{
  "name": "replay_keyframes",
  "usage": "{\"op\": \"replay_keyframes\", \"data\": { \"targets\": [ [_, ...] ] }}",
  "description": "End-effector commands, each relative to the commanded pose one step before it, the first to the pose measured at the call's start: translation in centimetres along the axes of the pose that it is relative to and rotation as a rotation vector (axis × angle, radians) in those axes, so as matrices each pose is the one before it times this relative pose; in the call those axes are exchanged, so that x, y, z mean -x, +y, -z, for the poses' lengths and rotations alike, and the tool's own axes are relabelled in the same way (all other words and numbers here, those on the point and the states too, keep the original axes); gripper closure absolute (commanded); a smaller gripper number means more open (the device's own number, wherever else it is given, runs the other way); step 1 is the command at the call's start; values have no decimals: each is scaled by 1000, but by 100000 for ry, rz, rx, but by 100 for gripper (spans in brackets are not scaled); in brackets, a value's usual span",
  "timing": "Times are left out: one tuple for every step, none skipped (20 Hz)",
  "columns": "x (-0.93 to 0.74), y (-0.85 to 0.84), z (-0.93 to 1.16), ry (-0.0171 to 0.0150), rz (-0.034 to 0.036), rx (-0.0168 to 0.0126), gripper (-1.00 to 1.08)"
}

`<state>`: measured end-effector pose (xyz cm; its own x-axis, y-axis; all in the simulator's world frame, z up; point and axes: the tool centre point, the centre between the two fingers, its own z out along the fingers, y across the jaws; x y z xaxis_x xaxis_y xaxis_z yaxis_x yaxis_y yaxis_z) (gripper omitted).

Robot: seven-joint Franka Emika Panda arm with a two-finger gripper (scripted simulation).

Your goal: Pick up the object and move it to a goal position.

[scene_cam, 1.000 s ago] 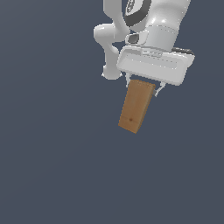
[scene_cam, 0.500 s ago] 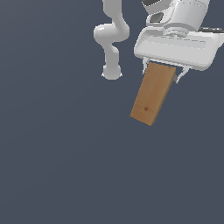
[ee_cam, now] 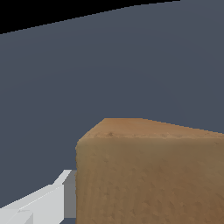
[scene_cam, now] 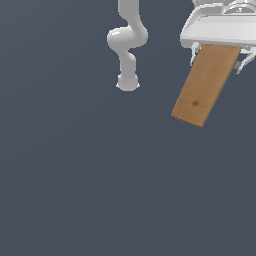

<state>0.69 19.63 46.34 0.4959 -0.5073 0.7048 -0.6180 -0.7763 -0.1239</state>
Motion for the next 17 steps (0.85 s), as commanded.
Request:
{"op": "replay_keyframes", "data": {
  "targets": [
    [-583, -1146, 1839, 3879, -2623, -383, 108],
    [-30, -385, 486, 1142, -654, 154, 108],
    [-27, -367, 460, 1081, -611, 153, 108],
    [-23, -348, 431, 1013, -564, 152, 108],
    [-20, -326, 400, 941, -517, 147, 108],
    [-17, -300, 365, 859, -467, 139, 108],
    [-14, -271, 329, 773, -416, 129, 108],
    [-12, -243, 292, 687, -365, 118, 108],
    [-10, -214, 256, 603, -314, 108, 108],
    [-6, -187, 218, 516, -261, 97, 108],
    [-5, -159, 183, 437, -211, 88, 108],
    [-2, -134, 147, 355, -160, 77, 108],
    [0, -108, 114, 279, -114, 66, 108],
    [1, -83, 82, 205, -72, 54, 108],
    [1, -57, 55, 143, -41, 42, 108],
    [1, -33, 29, 79, -17, 25, 108],
    [3, -12, 2, 0, 0, 0, 108]
  ]
}}
